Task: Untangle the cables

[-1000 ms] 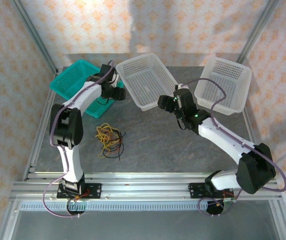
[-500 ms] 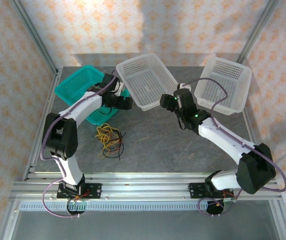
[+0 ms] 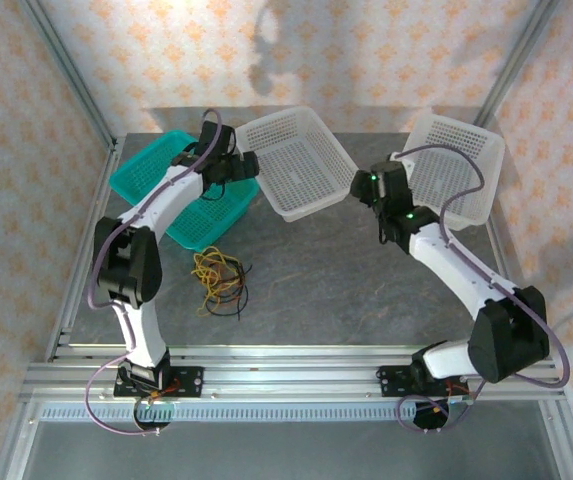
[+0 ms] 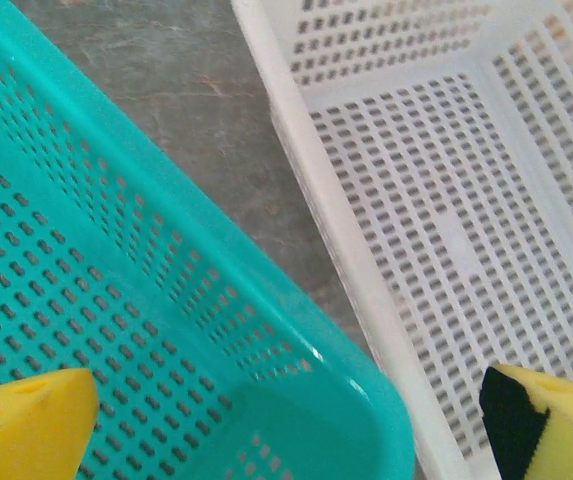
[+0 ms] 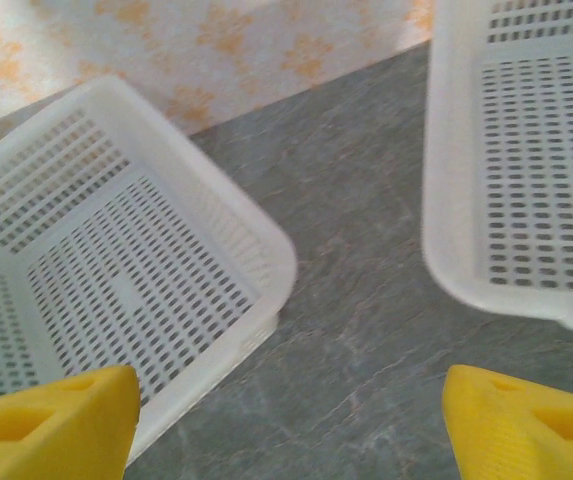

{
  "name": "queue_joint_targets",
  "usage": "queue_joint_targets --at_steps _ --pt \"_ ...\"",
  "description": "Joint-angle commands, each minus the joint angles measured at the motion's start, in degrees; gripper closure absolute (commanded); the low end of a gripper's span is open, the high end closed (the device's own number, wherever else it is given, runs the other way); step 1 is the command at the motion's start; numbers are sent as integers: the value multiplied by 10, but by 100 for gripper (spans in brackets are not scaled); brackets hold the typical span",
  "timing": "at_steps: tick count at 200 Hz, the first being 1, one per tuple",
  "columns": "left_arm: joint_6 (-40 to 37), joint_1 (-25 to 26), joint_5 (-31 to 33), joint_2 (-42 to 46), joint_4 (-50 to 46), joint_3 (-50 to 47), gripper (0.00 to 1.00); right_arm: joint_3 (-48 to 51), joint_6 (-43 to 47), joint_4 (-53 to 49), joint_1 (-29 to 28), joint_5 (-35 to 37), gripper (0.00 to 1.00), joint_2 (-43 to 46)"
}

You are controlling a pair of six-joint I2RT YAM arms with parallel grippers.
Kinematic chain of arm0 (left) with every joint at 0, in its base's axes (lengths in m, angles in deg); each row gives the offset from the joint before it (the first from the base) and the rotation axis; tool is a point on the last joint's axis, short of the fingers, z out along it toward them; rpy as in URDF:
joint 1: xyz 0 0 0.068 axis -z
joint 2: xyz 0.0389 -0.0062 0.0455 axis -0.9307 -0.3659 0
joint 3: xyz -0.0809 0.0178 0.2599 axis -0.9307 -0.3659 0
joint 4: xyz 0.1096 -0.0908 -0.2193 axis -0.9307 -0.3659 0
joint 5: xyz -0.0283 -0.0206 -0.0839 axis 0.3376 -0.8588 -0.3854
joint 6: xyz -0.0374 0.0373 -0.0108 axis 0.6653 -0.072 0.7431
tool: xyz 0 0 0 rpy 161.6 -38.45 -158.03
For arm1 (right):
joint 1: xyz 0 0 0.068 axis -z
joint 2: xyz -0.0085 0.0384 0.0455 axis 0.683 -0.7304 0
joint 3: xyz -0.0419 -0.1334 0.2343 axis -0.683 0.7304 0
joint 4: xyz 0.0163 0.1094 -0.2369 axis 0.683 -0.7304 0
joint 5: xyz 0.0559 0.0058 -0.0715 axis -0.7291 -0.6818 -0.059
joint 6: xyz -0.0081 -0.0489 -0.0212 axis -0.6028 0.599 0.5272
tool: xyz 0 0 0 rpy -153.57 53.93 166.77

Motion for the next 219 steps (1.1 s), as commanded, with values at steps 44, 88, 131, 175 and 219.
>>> queue_joint_targets --at_steps 44,88,131,175,219 --pt "35 -22 45 -154 -86 194 1 -40 62 -44 15 -61 20 -15" --pt "12 -23 12 -226 -126 293 1 -39 66 -55 16 -60 20 -15" --pt "-24 -17 -56 -243 -137 315 1 -29 67 -55 16 -59 20 -12" --pt "-52 1 -101 -242 -143 315 1 -27 62 -56 16 -59 20 -15" --pt "-64 21 -113 -241 -151 310 1 -29 48 -70 18 -20 21 -17"
